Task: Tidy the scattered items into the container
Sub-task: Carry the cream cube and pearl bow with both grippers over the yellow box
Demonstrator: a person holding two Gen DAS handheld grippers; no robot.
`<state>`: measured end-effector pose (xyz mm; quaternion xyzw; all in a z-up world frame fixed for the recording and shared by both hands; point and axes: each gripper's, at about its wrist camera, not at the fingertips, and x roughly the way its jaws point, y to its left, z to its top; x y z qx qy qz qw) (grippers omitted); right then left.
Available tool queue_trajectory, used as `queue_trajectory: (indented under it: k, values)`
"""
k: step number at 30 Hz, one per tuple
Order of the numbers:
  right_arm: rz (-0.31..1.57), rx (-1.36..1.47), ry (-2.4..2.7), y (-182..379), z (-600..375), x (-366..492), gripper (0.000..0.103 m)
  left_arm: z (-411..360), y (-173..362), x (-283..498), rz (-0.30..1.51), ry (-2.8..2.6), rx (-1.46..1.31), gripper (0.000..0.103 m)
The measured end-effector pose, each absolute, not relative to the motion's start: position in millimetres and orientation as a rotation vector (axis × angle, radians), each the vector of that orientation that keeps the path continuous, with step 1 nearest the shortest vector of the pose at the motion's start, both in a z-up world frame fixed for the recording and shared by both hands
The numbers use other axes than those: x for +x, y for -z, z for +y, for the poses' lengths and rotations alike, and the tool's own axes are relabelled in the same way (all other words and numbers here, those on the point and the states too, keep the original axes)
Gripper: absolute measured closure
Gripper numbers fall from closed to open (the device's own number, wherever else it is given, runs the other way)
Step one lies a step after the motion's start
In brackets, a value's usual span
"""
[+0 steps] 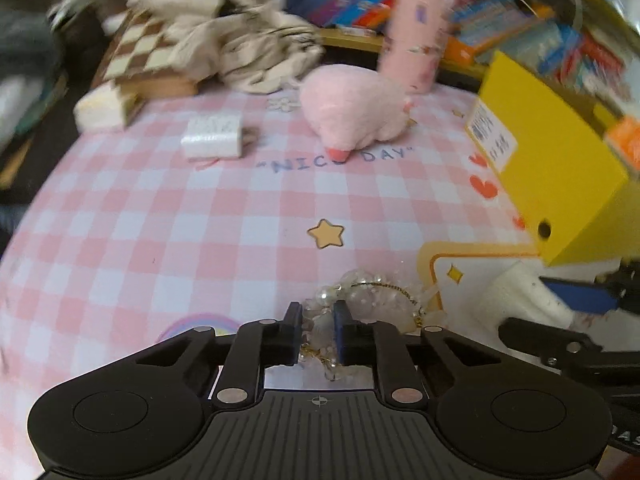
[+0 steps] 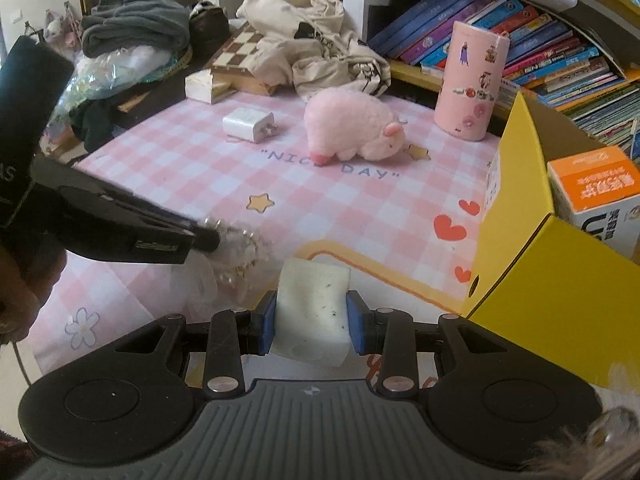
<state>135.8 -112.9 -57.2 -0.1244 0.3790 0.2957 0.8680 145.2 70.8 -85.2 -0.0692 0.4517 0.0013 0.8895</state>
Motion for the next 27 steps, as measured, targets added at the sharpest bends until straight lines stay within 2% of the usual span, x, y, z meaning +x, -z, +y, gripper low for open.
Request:
queue_trajectory:
  k: [4,12,27]
  values:
    - [0.76,-0.239,-0.615,47,-115,131,0.07,88,67,126,0.895,-0.03,-0.289,0.089]
    - [0.713,-0.176,-0.611,26,-121,110,0.07,89,31,92,0.792,-0.015,-0.325,0.089]
    - [0.648,-0.161,-0.506,3,-147,37,0.07,81,13,24,0.732,0.094,-0.381,0.089]
